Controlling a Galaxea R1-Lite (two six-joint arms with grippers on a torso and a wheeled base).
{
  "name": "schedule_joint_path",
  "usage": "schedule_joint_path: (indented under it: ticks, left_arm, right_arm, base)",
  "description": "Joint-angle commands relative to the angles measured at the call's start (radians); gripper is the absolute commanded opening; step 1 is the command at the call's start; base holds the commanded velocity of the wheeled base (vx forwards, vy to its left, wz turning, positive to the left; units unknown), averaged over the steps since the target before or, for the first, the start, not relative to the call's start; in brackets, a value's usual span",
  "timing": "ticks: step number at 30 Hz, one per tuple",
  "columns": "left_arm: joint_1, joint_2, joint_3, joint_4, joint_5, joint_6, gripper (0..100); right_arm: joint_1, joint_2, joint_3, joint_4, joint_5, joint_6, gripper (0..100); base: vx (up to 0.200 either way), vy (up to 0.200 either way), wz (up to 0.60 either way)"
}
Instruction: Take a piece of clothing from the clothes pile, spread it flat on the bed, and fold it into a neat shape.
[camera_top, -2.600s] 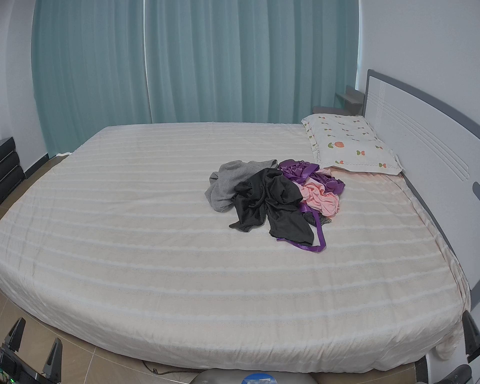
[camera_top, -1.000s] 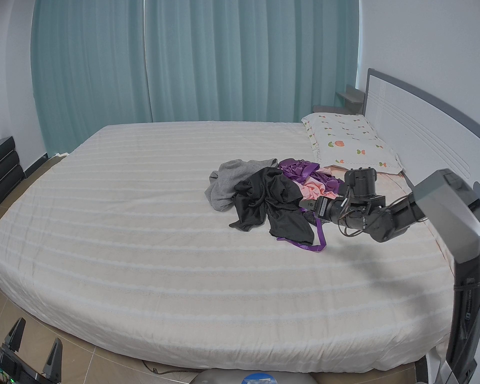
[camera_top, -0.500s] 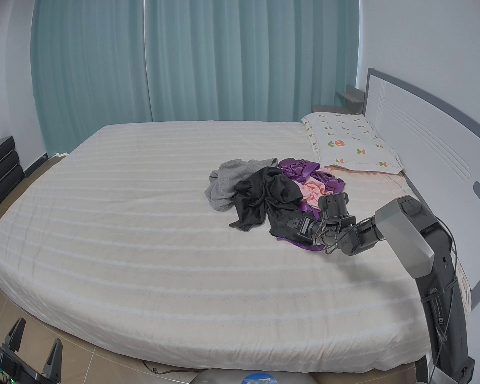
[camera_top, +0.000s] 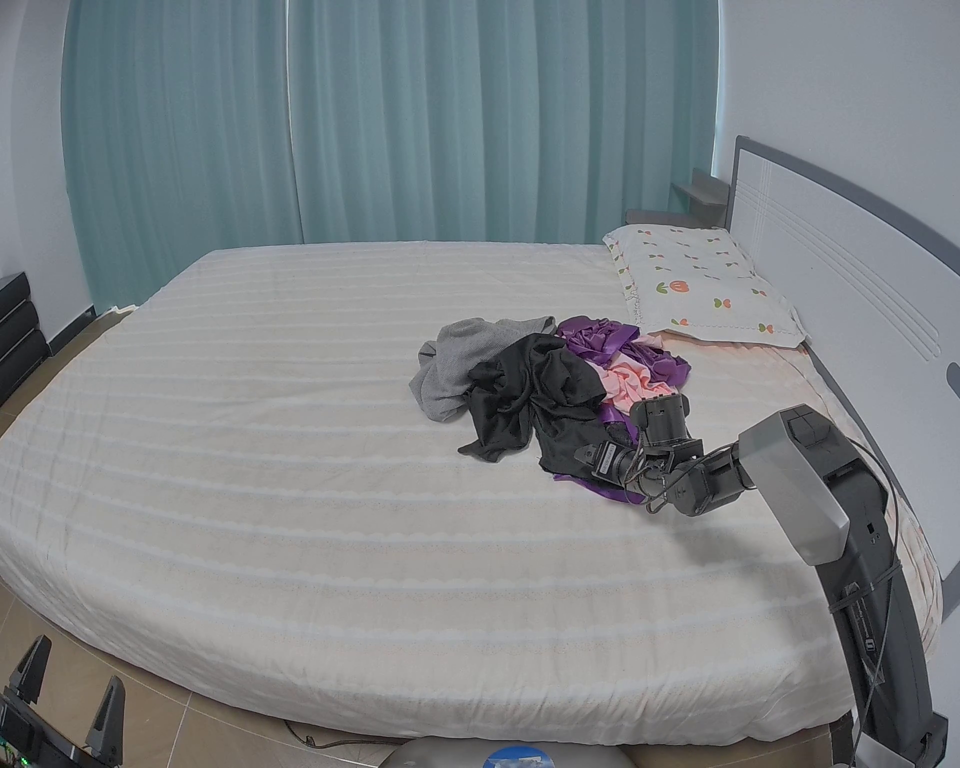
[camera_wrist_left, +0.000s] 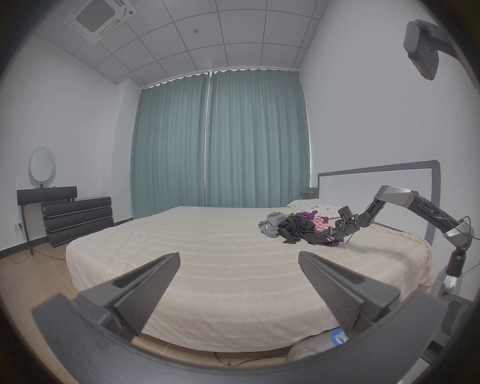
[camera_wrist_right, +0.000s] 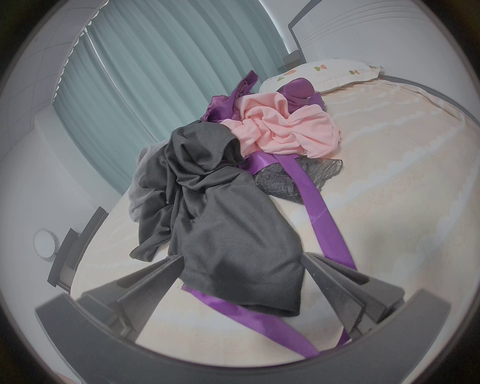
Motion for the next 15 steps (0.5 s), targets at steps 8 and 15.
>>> schedule_joint_path:
  ticks: [8,15]
  left_arm:
    - [0.0,-0.015,0.018,-0.002,0.0,0.0,100]
    - [0.0,-0.015,0.018,-0.002,0.0,0.0,100]
  right_arm:
    - [0.014,0.056,-0.102,0.049,-0.003,0.002,100]
    - [0.018,0.094,-0.163,0.072,-0.001,0.002,0]
  base:
    - [0.0,0.0,0.0]
    - [0.0,0.0,0.0]
